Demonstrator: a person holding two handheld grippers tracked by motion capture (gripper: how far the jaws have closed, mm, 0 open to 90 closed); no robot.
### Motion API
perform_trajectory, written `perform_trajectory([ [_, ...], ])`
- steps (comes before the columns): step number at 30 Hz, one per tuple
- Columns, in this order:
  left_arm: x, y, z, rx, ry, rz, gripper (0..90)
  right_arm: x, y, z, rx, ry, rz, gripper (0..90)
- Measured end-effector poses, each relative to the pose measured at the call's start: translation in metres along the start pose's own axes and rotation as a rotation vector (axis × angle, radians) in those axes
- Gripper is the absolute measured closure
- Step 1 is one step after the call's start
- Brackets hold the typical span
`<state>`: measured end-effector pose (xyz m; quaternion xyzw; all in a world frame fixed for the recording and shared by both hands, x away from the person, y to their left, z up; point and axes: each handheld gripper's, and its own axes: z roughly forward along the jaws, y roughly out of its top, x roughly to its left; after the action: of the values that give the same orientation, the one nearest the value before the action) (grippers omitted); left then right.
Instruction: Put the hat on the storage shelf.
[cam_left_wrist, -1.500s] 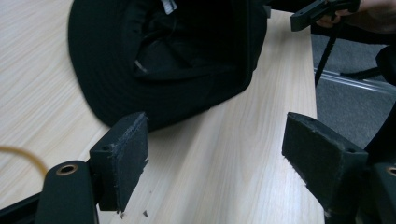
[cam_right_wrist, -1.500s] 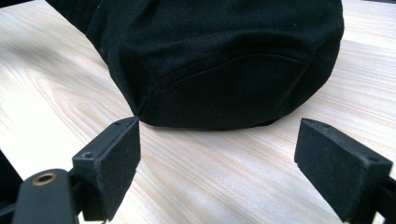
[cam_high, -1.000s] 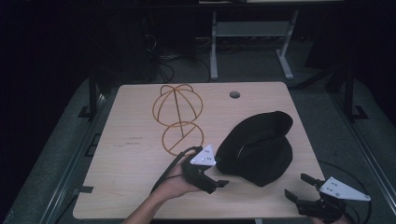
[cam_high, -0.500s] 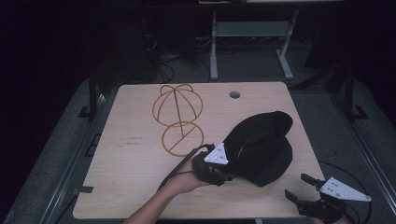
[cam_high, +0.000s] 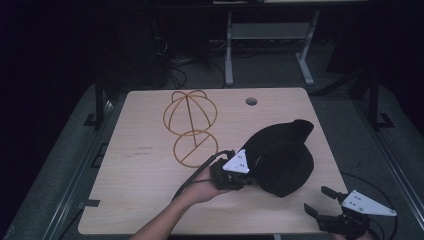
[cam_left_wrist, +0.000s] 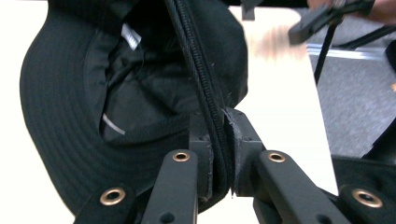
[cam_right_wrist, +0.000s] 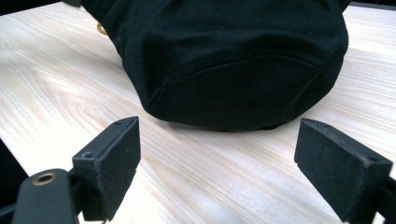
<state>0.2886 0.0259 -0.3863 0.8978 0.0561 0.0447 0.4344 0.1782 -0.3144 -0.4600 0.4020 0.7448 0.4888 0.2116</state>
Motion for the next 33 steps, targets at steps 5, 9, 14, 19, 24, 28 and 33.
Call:
perform_trajectory([
  [5, -0.001, 0.009, 0.0, -0.006, -0.001, 0.002, 83.0, 0.002, 0.001, 0.0, -0.005, 0.001, -0.007, 14.0],
  [9, -0.001, 0.02, 0.0, -0.012, 0.002, 0.004, 83.5, 0.004, 0.002, 0.0, -0.012, 0.004, -0.008, 14.0],
  [14, 0.0, 0.031, 0.001, -0.017, 0.001, 0.001, 83.6, 0.006, 0.004, -0.001, -0.023, 0.005, -0.016, 14.0],
  [19, 0.001, 0.039, 0.0, -0.022, 0.0, 0.0, 83.6, 0.008, 0.007, -0.001, -0.033, 0.006, -0.022, 14.0],
  [24, 0.006, 0.045, -0.004, -0.055, -0.015, -0.035, 83.7, 0.01, 0.015, -0.002, -0.058, 0.0, -0.039, 14.0],
  [28, 0.008, 0.049, -0.006, -0.061, -0.017, -0.042, 83.7, 0.012, 0.021, 0.0, -0.069, 0.008, -0.046, 14.0],
  [33, 0.011, 0.055, -0.009, -0.077, -0.022, -0.058, 83.7, 0.014, 0.026, 0.004, -0.07, 0.016, -0.052, 14.1],
])
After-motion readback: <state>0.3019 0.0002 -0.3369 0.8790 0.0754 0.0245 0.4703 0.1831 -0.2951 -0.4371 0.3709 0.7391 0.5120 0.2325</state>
